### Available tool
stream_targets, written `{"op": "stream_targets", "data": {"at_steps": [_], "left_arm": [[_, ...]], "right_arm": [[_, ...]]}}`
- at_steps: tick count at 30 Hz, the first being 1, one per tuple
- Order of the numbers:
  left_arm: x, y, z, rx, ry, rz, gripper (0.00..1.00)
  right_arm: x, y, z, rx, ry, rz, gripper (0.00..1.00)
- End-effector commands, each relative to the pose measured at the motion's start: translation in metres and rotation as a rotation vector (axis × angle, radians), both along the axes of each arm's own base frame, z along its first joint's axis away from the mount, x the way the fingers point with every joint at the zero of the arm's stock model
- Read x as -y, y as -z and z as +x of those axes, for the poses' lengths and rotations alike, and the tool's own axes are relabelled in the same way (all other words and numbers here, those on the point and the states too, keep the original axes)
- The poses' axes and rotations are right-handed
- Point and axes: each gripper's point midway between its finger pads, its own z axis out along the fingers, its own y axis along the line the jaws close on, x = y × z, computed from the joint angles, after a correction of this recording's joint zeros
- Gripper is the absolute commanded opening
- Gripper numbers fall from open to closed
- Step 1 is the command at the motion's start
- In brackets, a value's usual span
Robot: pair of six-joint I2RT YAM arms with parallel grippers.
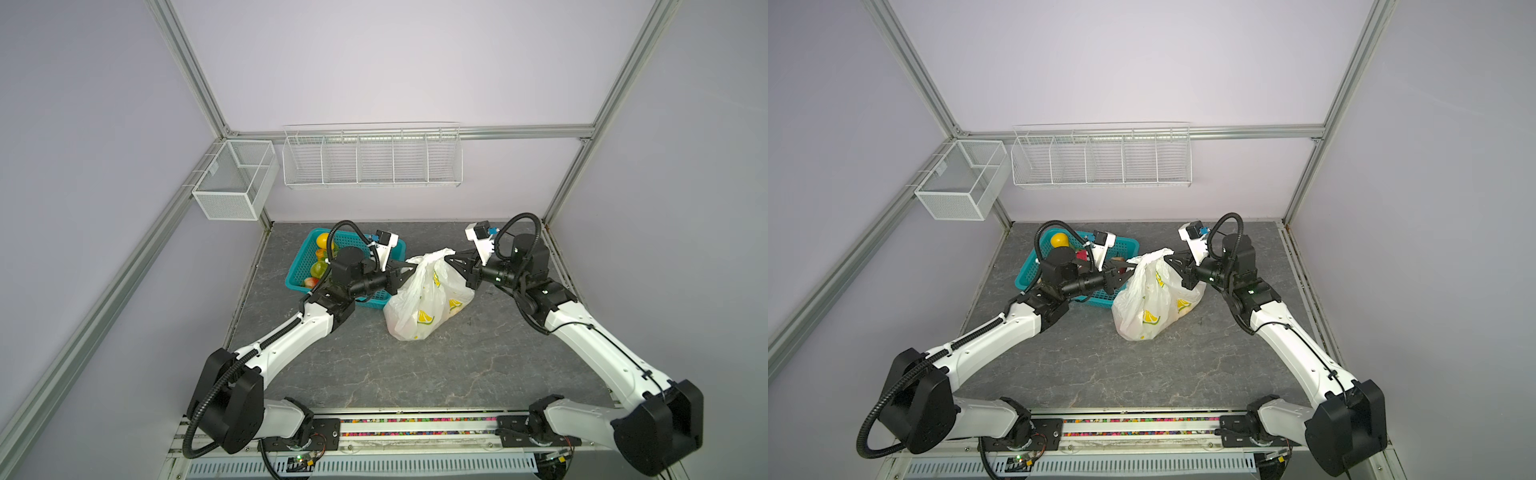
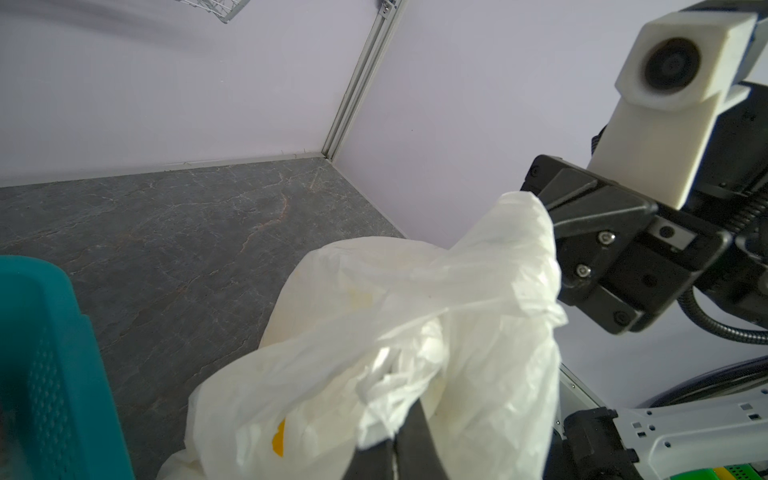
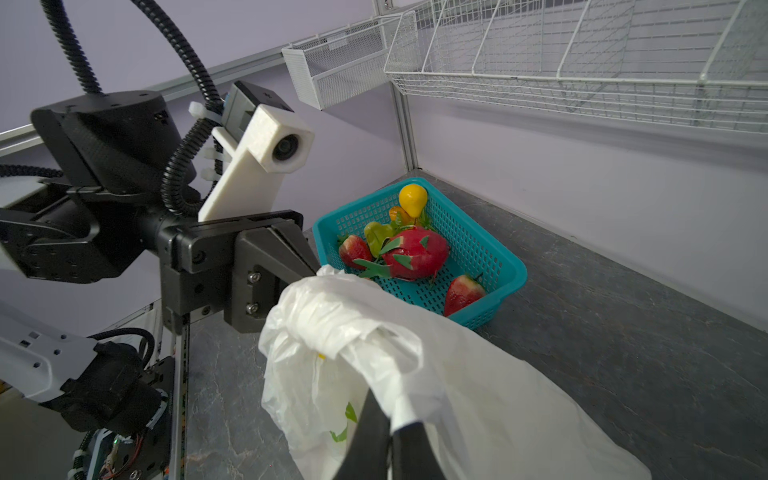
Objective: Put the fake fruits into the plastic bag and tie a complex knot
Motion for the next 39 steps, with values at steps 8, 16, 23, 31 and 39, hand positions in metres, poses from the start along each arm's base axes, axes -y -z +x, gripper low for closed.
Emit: {"op": "stream_targets", "data": {"at_steps": [8,16,23,31,39], "left_arm": [[-0.029,-0.018,0.002,0.09,-0.165,0.035,0.0],[-0.067,0.017,0.024,0.035,-0.388,0.214,0.0],[-0.118,0.065,0.042,-0.04,-0.635,0.402,0.0],[-0.11,0.081,0.039,-0.078,-0.55,0.367,0.0],[-0.099,0.052,0.03,-0.037,-0.485,0.283,0.0]], "right_arm": [[0.049,0.05,-0.012,-0.167,0.248,-0.156,0.07],[0.08,0.083,-0.015,-0.259,0.407,-0.261,0.07],[0.12,0.147,-0.021,-0.426,0.58,-0.323,0.06],[0.109,0.156,-0.017,-0.444,0.532,-0.203,0.06],[0.13,0.127,-0.018,-0.358,0.622,-0.266,0.06]]}}
